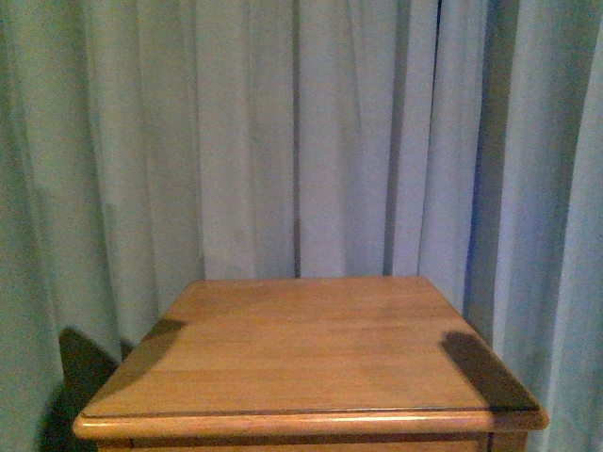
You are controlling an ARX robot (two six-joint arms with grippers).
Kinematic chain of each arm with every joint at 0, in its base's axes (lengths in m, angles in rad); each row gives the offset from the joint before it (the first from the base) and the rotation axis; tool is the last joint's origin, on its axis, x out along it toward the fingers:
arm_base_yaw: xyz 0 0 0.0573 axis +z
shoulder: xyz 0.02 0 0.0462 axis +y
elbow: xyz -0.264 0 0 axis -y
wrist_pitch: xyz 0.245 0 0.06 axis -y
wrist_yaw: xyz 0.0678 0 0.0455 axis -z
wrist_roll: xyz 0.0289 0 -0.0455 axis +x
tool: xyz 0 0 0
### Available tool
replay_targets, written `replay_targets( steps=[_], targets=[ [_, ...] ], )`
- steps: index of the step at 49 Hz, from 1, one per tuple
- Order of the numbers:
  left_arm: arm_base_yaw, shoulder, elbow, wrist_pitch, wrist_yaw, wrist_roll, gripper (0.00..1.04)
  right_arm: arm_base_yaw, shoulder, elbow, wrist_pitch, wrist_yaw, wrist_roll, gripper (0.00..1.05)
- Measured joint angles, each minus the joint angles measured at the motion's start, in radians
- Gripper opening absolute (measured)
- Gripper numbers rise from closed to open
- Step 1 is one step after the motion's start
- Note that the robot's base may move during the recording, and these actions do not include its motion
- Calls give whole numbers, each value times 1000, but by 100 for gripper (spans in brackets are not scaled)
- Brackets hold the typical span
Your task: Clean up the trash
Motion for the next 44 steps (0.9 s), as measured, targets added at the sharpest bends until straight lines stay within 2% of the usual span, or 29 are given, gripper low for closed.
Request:
replay_targets(
  steps=[13, 22, 44],
  targets=[
    [0, 0, 0, 0, 0, 0, 29, 5, -15, -58, 74, -20, 37, 21],
    [0, 0, 0, 0, 0, 0, 29, -35, -52, -91, 12, -58, 88, 21],
    [0, 0, 0, 0, 0, 0, 29, -95, -100, -147, -5, -105, 146, 21]
  ],
)
